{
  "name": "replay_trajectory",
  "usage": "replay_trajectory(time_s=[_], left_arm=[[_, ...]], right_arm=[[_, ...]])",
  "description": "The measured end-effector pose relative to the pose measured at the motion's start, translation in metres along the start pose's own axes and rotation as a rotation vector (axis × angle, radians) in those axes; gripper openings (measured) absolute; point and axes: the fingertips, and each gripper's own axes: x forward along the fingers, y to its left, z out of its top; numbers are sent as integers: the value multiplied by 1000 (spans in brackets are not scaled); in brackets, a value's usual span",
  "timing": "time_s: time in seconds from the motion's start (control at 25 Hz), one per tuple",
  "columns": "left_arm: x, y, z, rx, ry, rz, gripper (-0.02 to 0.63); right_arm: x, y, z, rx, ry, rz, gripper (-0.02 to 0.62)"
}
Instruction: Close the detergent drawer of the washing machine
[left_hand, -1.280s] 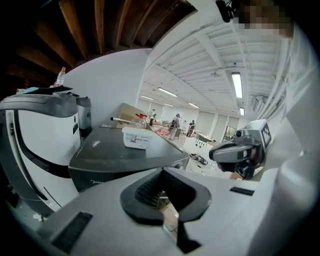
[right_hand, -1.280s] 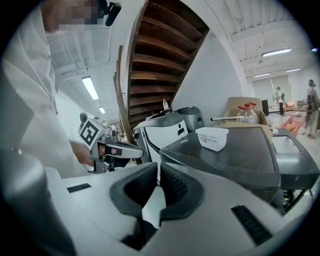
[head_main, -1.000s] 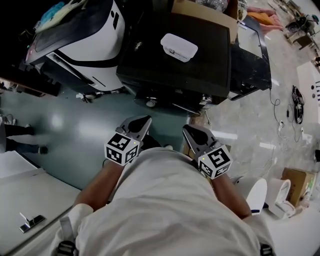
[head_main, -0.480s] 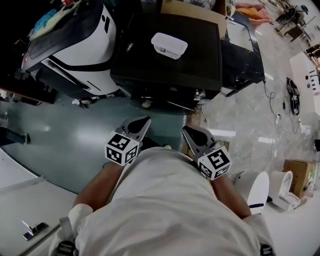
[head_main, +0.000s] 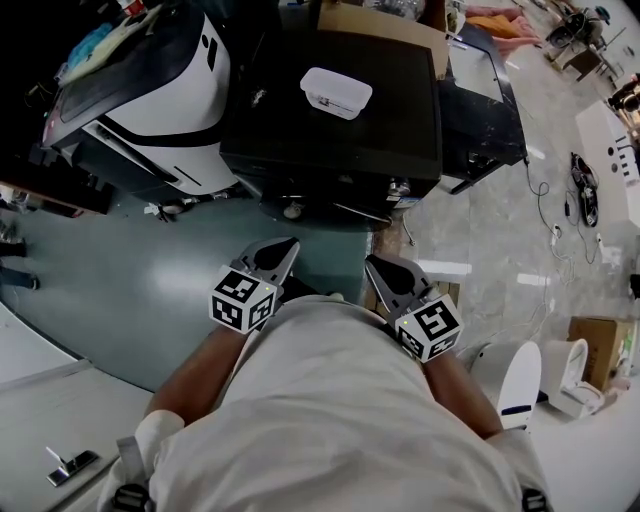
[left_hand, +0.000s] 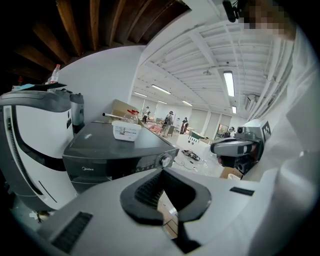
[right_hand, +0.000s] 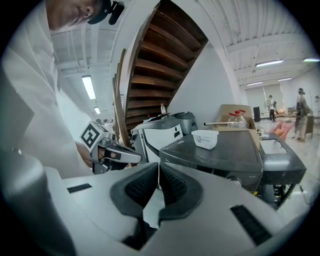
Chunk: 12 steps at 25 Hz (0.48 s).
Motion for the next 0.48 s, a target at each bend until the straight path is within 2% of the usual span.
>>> replay_trajectory(time_s=[0.48], left_arm=[[6, 5, -9, -17, 25, -12, -5]], right_arm=[[1, -4, -8, 15, 9, -13, 11]])
